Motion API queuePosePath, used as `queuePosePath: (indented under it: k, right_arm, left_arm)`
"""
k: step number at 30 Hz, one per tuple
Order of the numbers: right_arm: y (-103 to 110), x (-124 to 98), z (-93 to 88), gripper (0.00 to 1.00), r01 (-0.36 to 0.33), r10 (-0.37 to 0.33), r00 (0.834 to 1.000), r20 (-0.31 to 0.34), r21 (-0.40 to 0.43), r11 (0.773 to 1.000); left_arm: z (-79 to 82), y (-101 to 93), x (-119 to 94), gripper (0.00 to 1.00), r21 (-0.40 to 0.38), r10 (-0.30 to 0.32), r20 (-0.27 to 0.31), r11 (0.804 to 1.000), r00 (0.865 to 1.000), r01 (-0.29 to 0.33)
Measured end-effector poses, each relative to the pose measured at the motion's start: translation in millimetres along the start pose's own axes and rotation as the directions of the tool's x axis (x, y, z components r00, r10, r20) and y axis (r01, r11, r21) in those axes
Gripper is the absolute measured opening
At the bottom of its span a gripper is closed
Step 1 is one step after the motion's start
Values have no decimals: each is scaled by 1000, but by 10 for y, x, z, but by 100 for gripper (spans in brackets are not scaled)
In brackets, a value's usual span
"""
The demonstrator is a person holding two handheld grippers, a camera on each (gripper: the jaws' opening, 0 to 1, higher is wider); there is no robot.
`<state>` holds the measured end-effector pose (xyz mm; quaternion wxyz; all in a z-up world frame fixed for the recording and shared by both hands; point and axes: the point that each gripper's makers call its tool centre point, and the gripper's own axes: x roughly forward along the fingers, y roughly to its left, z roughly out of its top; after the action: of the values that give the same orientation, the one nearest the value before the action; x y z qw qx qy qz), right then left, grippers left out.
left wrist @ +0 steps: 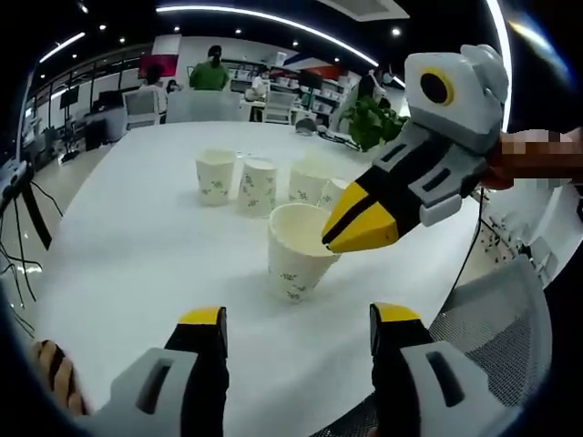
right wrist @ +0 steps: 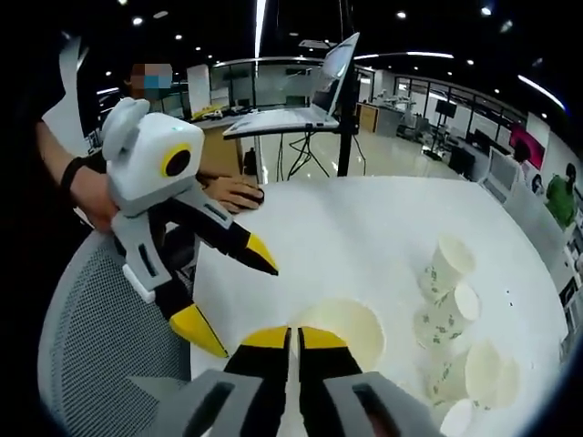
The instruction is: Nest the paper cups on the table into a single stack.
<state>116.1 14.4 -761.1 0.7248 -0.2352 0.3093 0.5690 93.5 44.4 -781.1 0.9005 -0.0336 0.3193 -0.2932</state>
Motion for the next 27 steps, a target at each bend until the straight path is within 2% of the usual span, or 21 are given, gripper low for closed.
queuePosePath:
  k: [7,9,11,13,15,17,21,23,27]
  right_arm:
    - [56,99,-91,14,6,-7,999,-44,-28,1000]
    - [61,109,-128,20,17,-21,997,-69,-53,998]
    - [71,139,-148,23,30,-37,995,-93,-80,996]
    - [-8,201,-270,25,51,-67,988,-141,-111,992]
    - [8,248,-325,24,46,-67,984,-167,-131,990]
    - [59,218,-311,21,45,-68,984,-168,-137,989]
    - [-5,279,-394,7,60,-93,976,-197,-164,985]
    - [-11,232,-360,0,69,-100,977,-191,-161,984]
    - [-86,207,-349,0,80,-106,977,-183,-144,986]
  left_arm:
    - [10,4,-4,61,-3,2,3,1000,1000,-2]
    - [5,6,0,61,-4,-1,2,1000,1000,1]
    - [-1,4,0,61,-1,-1,0,1000,1000,1]
    - [6,-5,-3,61,-2,-2,3,1000,1000,2]
    - [15,-4,-6,61,-5,-2,7,1000,1000,2]
    - [11,4,-7,61,-9,0,7,1000,1000,0]
    - [14,-1,-9,61,-9,0,8,1000,1000,0]
    - [10,4,-2,60,-9,0,6,1000,1000,0]
    - [10,5,-4,60,-11,-1,6,1000,1000,1]
